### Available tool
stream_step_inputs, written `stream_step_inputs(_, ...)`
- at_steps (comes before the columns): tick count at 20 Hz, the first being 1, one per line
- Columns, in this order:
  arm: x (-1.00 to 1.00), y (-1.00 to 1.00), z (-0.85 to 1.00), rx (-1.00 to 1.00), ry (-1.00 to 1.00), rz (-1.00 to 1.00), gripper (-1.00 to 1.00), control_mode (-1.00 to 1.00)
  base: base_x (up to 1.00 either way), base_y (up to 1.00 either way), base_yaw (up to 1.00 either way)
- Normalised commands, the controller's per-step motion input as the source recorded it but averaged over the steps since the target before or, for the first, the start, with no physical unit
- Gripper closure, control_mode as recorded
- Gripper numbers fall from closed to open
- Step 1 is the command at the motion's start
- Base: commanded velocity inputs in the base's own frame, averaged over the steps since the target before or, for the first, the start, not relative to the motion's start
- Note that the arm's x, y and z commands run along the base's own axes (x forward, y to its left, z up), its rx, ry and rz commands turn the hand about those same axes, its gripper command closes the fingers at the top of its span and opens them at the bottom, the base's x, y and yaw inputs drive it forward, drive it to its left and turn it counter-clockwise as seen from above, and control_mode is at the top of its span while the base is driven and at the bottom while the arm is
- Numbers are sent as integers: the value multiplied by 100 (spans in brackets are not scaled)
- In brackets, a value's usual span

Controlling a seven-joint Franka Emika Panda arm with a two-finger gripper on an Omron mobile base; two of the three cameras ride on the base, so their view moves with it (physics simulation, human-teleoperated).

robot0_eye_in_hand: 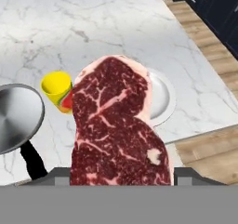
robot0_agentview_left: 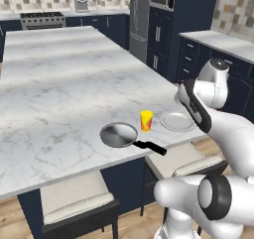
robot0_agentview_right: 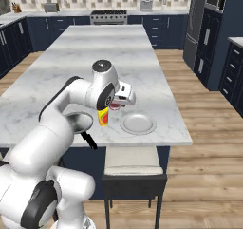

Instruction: Pick up the pan with the steak in it and place it on the dining table. Then place the steak on the plate.

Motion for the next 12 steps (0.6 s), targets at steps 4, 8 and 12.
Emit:
stream_step_inputs(4, 0, -34, -16, 0, -2, 3, 100, -100, 0, 0, 0)
stream_step_inputs(8, 6, 0, -21, -1, 0, 0, 100, -100, 0, 0, 0)
stream_step_inputs(12, 46, -5, -48, -5, 1, 0, 100, -100, 0, 0, 0)
